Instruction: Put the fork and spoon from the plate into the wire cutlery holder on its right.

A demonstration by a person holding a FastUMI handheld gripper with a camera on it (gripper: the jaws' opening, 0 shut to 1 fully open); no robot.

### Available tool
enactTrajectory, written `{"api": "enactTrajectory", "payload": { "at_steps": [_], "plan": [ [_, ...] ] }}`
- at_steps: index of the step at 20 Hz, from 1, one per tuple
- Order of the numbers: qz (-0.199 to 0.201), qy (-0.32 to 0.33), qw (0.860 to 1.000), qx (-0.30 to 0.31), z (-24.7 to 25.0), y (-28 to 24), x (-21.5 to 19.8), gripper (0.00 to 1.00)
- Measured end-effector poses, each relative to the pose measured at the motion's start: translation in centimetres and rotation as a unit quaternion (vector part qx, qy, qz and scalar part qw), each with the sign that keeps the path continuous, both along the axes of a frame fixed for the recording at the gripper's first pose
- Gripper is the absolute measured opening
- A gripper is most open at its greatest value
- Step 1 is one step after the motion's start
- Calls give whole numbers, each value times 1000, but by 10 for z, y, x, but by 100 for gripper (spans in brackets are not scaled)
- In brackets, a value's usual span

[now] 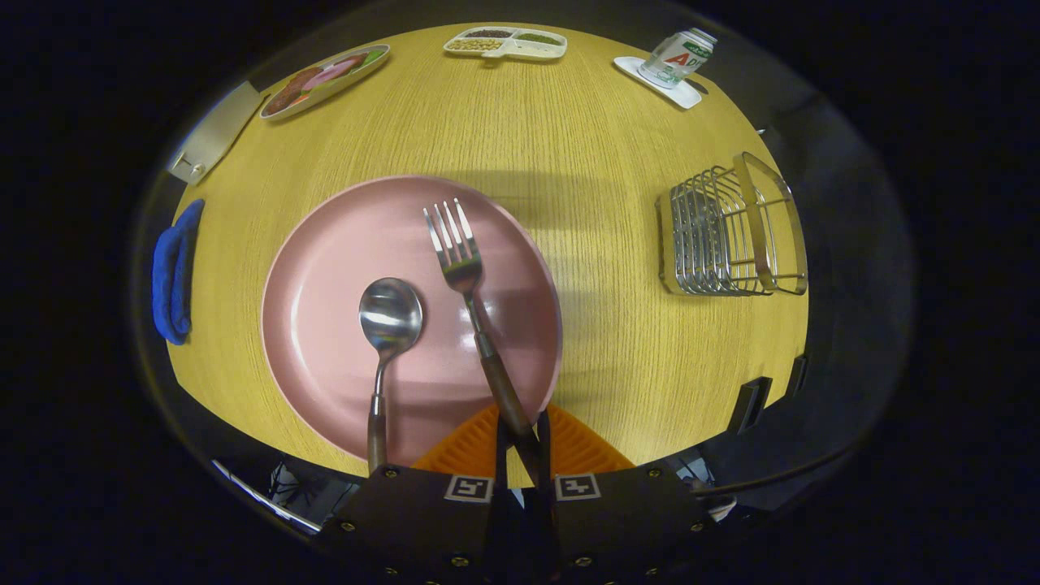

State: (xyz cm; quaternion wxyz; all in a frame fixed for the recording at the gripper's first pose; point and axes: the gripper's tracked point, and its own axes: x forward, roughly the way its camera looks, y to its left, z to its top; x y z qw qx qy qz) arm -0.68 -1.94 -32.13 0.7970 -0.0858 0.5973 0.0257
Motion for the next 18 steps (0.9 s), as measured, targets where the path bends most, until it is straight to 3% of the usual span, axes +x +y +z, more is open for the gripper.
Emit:
{"api": "enactTrajectory", "payload": {
  "at_steps": [9,16,18],
  "plan": [
    [-4,16,1000,17,-11,-1,-5,22],
    [1,14,1000,13,-6,-6,-3,23],
    [0,9,1000,9,-2,-9,-2,30]
  ]
}}
